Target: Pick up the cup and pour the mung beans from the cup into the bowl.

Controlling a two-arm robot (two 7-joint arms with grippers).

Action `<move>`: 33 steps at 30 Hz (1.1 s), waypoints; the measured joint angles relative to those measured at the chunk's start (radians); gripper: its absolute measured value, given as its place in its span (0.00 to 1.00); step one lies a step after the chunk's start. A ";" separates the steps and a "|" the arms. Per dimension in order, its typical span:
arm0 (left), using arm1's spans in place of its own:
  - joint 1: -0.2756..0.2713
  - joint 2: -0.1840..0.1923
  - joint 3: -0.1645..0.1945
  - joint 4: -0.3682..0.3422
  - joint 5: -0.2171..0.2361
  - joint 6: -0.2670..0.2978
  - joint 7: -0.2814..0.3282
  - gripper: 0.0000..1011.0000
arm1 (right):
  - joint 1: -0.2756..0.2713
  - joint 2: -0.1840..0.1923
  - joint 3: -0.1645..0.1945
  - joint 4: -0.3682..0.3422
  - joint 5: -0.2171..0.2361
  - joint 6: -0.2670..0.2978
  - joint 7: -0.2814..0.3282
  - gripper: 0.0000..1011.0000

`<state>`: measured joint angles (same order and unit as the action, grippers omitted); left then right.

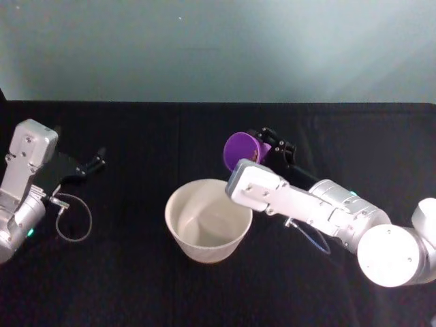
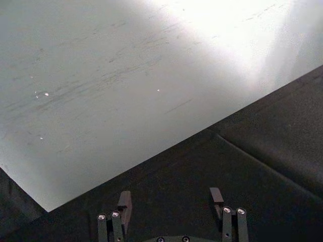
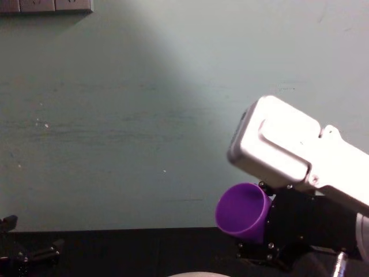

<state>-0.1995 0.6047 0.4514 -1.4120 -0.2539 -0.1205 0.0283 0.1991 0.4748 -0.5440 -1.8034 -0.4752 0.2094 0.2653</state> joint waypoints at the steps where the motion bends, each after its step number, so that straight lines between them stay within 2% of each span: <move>1: 0.000 0.000 0.000 0.000 0.000 0.000 0.000 0.99 | 0.002 0.001 -0.004 -0.002 -0.012 0.005 0.002 0.73; 4: 0.000 0.000 0.000 0.000 0.000 0.000 0.000 0.99 | 0.009 0.002 -0.019 -0.009 -0.058 0.020 0.015 0.73; 16: 0.000 0.000 0.000 0.000 0.000 0.000 0.000 0.99 | 0.019 -0.001 -0.058 -0.024 -0.188 0.052 0.043 0.73; 24: 0.000 0.000 0.000 0.000 0.000 0.000 0.000 0.99 | 0.019 -0.003 -0.077 -0.027 -0.253 0.054 0.055 0.73; 25: 0.000 0.000 0.000 0.000 0.000 0.000 0.000 0.99 | 0.019 -0.003 -0.084 -0.029 -0.276 0.054 0.057 0.73; 27: 0.000 0.000 0.000 0.000 0.000 0.000 0.000 0.99 | 0.018 -0.003 -0.087 -0.029 -0.284 0.054 0.057 0.73; 33: 0.000 0.000 0.000 0.000 0.000 0.000 0.000 0.99 | 0.013 -0.002 -0.107 -0.036 -0.356 0.053 0.060 0.73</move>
<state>-0.1996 0.6047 0.4514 -1.4120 -0.2539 -0.1205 0.0283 0.2122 0.4723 -0.6510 -1.8395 -0.8307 0.2624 0.3251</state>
